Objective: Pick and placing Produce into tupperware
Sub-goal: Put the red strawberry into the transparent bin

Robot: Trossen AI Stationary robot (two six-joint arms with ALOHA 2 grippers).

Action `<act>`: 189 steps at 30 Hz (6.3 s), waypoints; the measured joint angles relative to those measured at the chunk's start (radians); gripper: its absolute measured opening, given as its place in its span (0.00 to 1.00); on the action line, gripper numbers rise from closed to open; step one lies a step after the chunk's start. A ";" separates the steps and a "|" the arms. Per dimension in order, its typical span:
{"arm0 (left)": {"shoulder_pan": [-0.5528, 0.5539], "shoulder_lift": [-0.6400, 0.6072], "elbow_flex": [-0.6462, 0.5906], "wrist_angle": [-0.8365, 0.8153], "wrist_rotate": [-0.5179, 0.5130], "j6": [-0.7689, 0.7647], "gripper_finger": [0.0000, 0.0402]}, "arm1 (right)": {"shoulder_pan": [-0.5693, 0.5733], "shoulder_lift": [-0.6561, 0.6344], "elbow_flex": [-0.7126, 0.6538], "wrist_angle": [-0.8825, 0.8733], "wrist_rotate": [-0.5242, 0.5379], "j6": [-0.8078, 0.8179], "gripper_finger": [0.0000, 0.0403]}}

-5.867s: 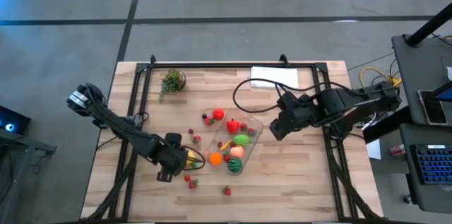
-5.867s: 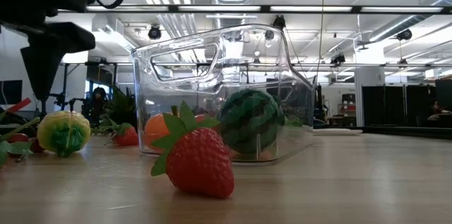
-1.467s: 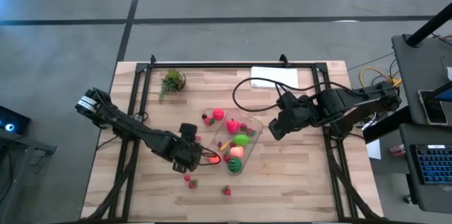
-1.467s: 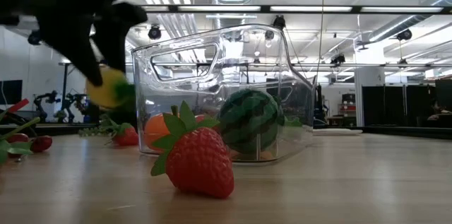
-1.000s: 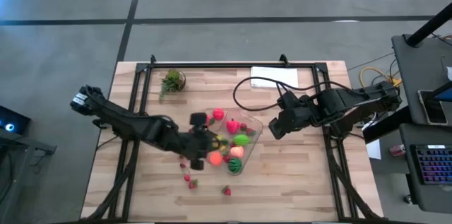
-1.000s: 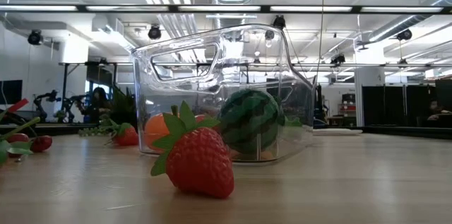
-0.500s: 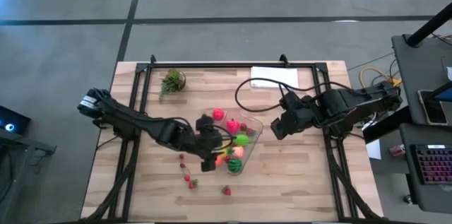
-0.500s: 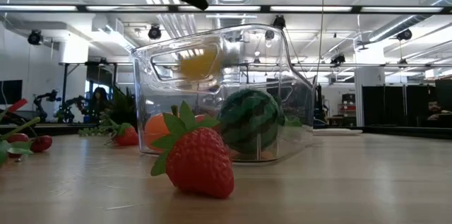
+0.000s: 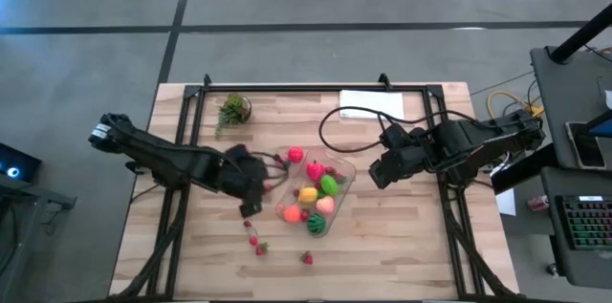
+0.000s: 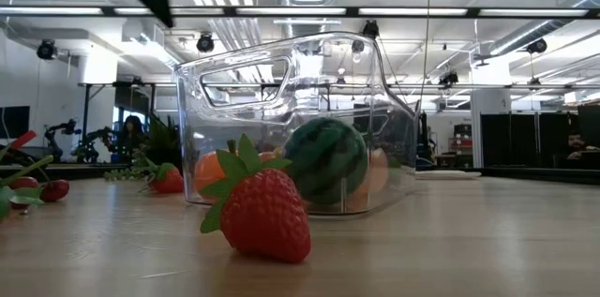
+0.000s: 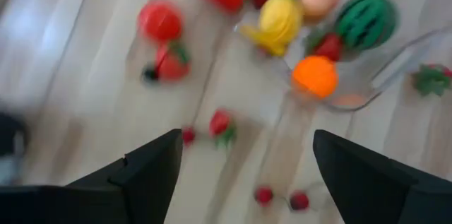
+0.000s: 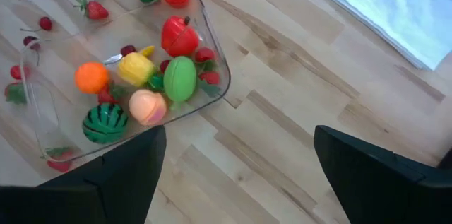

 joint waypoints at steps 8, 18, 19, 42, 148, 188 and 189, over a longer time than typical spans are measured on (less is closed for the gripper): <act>-0.019 -0.099 -0.092 -0.027 0.091 -0.252 0.75 | -0.012 0.006 0.000 0.034 0.044 -0.082 0.87; -0.135 -0.054 -0.161 -0.022 0.106 -0.173 0.75 | 0.031 0.012 0.000 0.073 -0.067 0.008 0.87; -0.149 -0.046 -0.161 -0.016 0.106 -0.157 0.75 | 0.048 0.015 0.000 0.092 -0.074 0.022 0.87; -0.382 0.006 -0.163 -0.018 0.039 -0.041 0.75 | 0.350 0.454 0.000 0.855 -0.204 0.580 0.87; -0.557 0.006 -0.166 -0.086 -0.228 -0.105 0.75 | 0.290 1.106 0.697 -0.085 -0.228 0.895 0.59; -0.557 0.006 -0.166 -0.087 -0.228 -0.102 0.75 | 0.322 1.104 0.605 0.000 -0.131 0.803 0.36; -0.557 0.006 -0.166 -0.087 -0.228 -0.102 0.75 | 0.324 1.103 0.610 0.000 -0.131 0.803 0.35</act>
